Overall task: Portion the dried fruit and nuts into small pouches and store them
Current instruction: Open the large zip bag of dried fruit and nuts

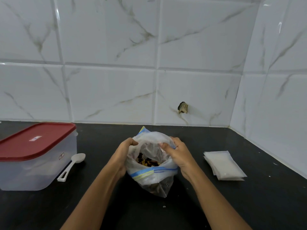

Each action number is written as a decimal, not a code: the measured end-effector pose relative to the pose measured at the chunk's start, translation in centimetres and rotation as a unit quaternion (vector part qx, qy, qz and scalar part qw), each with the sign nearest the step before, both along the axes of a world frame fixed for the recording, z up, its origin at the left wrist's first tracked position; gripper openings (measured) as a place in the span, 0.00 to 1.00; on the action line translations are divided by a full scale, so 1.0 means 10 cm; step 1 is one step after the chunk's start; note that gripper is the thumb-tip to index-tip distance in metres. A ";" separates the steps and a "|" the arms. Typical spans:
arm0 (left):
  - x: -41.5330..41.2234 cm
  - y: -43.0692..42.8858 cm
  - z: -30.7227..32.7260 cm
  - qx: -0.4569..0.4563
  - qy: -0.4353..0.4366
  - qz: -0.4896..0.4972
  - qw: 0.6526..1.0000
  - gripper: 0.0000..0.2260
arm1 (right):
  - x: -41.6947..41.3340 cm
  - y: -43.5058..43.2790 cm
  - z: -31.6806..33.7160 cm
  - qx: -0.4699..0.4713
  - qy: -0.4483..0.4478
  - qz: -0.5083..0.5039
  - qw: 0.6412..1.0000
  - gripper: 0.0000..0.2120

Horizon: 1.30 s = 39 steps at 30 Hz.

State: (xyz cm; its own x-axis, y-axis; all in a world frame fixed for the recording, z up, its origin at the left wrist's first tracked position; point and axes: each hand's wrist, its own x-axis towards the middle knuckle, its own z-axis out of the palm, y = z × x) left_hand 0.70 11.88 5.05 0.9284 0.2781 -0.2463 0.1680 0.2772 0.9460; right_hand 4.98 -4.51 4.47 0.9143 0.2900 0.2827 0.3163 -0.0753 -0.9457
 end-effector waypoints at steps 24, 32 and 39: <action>0.12 0.00 -0.09 0.243 -0.136 0.034 0.960 0.04 | 0.11 -0.02 -0.08 -0.074 0.007 -0.115 0.991 0.15; 0.12 0.03 -0.17 0.433 -0.099 0.063 0.894 0.09 | 0.04 0.04 -0.04 -0.176 -0.228 -0.150 0.946 0.33; 0.13 -0.04 -0.13 0.087 -0.205 0.070 0.972 0.10 | 0.01 0.05 -0.04 -0.290 -0.285 -0.110 0.907 0.10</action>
